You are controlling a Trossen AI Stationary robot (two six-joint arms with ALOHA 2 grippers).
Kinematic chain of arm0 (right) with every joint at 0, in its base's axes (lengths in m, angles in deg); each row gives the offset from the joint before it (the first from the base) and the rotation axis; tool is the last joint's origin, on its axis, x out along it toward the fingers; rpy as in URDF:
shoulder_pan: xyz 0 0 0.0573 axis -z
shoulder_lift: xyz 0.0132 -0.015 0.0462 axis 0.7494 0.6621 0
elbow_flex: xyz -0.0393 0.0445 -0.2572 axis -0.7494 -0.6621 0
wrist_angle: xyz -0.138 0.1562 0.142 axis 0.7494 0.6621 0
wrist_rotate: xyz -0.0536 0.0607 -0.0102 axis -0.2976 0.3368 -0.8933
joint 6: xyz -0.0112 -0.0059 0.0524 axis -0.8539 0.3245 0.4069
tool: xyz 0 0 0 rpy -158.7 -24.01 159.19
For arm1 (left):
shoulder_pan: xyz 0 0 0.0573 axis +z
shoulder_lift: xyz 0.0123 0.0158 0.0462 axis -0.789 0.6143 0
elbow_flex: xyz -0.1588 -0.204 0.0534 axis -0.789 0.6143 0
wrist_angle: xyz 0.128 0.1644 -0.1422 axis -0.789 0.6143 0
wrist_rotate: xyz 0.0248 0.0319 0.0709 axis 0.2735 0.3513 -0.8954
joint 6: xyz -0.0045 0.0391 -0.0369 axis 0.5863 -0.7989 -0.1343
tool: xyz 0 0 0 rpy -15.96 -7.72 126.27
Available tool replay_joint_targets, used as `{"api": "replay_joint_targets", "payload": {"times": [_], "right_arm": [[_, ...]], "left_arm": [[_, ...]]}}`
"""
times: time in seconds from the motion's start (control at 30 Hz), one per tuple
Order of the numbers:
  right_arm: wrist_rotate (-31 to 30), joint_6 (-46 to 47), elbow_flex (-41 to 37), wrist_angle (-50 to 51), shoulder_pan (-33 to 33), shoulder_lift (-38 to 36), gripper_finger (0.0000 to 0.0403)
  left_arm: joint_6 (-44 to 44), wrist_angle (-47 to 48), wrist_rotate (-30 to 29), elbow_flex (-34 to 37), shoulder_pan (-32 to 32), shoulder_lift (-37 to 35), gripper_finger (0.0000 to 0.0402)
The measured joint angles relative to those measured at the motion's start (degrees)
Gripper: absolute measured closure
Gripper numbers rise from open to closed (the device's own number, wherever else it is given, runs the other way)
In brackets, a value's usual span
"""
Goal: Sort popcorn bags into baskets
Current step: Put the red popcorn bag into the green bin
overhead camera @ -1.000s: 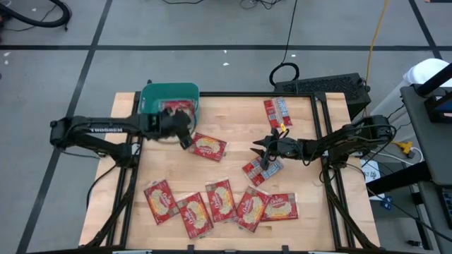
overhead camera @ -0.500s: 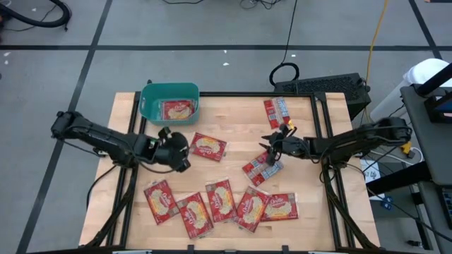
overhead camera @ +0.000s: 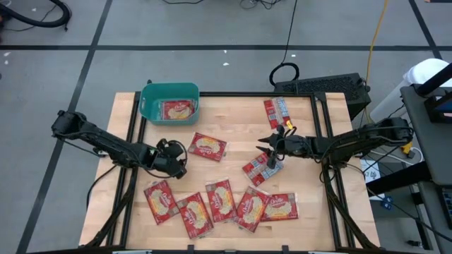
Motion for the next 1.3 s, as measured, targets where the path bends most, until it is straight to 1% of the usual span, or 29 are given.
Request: {"api": "replay_joint_targets", "payload": {"times": [0.1, 0.2, 0.37, 0.47, 0.57, 0.73, 0.87, 0.97, 1.07, 1.17, 1.23, 1.3], "right_arm": [[0.0, -0.6, 0.0, -2.0, 0.0, 0.0, 0.0266], [0.0, -1.2, 0.0, -3.9, 0.0, 0.0, 0.0266], [1.1, -1.2, 0.0, -6.0, 0.0, 0.0, 0.0266], [1.1, -1.2, 0.0, -6.0, -0.1, 0.0, 0.0266], [1.1, -1.9, 0.0, -5.9, -0.1, 0.0, 0.0266], [1.1, -4.3, 0.0, -5.8, -0.1, 0.0, 0.0266], [1.1, -5.3, 0.0, -5.4, -0.1, 0.0, 0.0266], [1.1, -6.5, 0.0, -5.1, -0.1, 0.0, 0.0266], [1.1, -7.4, 0.0, -5.1, -0.1, 0.0, 0.0266], [1.1, -8.3, 0.0, -5.1, -0.1, 0.0, 0.0266], [1.1, -8.7, 0.0, -5.2, -0.1, 0.0, 0.0266], [1.1, -8.7, 0.0, -5.2, -0.1, 0.0, 0.0266]], "left_arm": [[0.1, -2.5, -0.1, 2.9, 0.4, 0.0, 0.0177], [-0.5, -5.0, -0.4, 5.5, 0.5, 0.0, 0.0174], [-5.6, -14.4, -0.5, 10.2, 0.6, 0.0, 0.0174], [-6.3, -17.4, -0.6, 11.8, 1.5, 0.0, 0.0174], [-6.4, -19.2, -0.8, 13.0, 2.9, 0.0, 0.0173], [-12.8, -24.2, -0.7, 13.9, 4.4, 1.1, 0.0171], [-18.7, -28.8, 0.9, 13.9, 6.1, 3.4, 0.0149], [-19.6, -31.0, 1.2, 13.7, 7.8, 5.5, 0.013], [-20.4, -32.7, 2.0, 13.7, 9.3, 7.0, 0.0121], [-23.0, -35.6, 2.3, 13.7, 10.2, 7.6, 0.0127], [-25.1, -36.7, 3.2, 13.8, 10.8, 7.7, 0.0144], [-26.7, -36.9, 4.4, 13.8, 11.7, 7.7, 0.0169]]}}
